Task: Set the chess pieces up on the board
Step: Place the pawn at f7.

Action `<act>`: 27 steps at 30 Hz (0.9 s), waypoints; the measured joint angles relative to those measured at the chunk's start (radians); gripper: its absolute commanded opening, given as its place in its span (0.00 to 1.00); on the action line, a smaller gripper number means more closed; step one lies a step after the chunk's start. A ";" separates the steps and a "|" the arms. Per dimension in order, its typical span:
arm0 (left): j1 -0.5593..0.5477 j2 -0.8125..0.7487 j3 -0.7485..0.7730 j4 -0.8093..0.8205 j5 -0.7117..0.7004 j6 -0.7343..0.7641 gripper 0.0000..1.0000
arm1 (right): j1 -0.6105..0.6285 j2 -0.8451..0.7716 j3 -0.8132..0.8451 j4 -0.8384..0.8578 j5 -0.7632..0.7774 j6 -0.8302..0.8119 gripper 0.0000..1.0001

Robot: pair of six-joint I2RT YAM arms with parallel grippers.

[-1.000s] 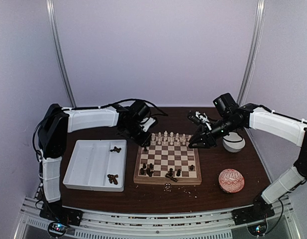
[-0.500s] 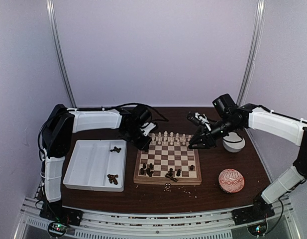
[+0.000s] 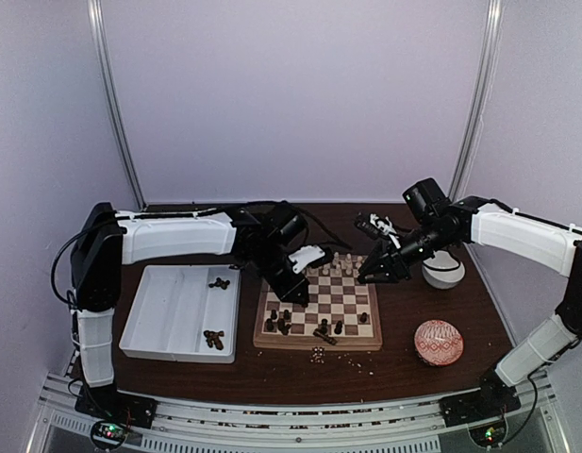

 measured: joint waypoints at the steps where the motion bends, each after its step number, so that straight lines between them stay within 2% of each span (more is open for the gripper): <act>1: -0.005 0.000 0.000 -0.013 0.011 0.010 0.00 | 0.000 0.000 0.000 0.000 0.000 0.000 0.32; 27: -0.018 0.087 0.078 -0.125 -0.027 0.082 0.02 | 0.000 0.000 0.000 -0.004 -0.003 -0.018 0.32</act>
